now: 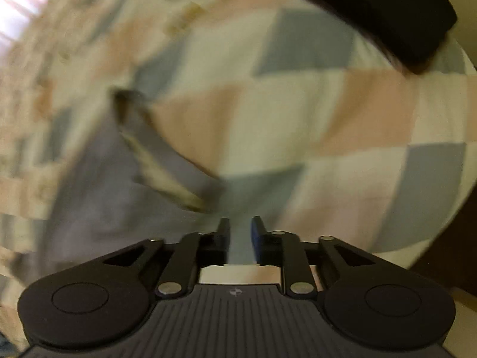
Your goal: Fold clothes
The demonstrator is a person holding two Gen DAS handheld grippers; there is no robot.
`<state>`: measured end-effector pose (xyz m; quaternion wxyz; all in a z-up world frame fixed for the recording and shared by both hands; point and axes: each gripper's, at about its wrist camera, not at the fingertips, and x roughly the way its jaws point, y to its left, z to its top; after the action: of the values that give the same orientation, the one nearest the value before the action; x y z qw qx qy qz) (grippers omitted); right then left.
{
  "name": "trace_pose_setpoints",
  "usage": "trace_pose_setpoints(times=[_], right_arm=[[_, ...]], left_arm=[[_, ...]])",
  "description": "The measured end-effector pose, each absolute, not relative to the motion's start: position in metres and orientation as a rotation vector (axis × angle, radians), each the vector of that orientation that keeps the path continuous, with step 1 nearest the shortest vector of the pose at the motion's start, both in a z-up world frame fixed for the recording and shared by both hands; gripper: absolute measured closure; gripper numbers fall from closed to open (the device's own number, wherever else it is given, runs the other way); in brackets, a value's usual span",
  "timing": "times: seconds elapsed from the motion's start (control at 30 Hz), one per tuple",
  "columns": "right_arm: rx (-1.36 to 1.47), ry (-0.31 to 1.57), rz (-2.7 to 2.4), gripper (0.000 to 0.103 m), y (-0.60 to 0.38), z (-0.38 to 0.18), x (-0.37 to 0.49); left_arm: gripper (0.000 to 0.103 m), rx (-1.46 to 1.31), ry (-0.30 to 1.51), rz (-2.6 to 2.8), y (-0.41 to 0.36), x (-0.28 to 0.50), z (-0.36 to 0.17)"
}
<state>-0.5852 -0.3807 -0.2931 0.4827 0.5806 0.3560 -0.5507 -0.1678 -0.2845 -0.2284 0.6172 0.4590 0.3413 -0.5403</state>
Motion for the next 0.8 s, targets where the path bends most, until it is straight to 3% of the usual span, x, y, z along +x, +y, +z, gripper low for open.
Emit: trace_pose_setpoints(times=[0.13,0.27,0.4,0.43,0.47,0.53,0.67,0.8], right_arm=[[1.053,0.996,-1.153,0.046,-0.39,-0.292,-0.535],[0.821,1.03,-1.008,0.042,-0.397,-0.299,-0.464],[0.706,1.03,-0.935,0.037,-0.383,-0.313,-0.404],[0.702,1.036,-0.927,0.037,-0.378,-0.318,-0.392],[0.708,1.04,-0.921,0.037,-0.372,-0.323,-0.38],[0.724,1.049,-0.923,0.037,-0.358,-0.331,-0.361],[0.751,1.079,-0.97,0.037,-0.34,-0.341,-0.337],[0.809,1.034,-1.066,0.038,-0.345,-0.335,-0.333]], left_arm=[[0.053,1.223,0.794,-0.934,-0.198,-0.124,-0.286],[0.035,1.212,0.756,-0.842,-0.158,-0.097,-0.311],[0.035,1.229,0.722,-0.837,-0.165,-0.084,-0.353],[0.041,1.238,0.718,-0.844,-0.162,-0.079,-0.362],[0.064,1.237,0.718,-0.864,-0.162,-0.072,-0.367],[0.092,1.207,0.726,-0.936,-0.161,-0.059,-0.367],[0.093,1.139,0.572,-1.05,-0.189,-0.027,-0.304],[0.093,1.036,0.282,-1.115,-0.271,0.03,-0.218]])
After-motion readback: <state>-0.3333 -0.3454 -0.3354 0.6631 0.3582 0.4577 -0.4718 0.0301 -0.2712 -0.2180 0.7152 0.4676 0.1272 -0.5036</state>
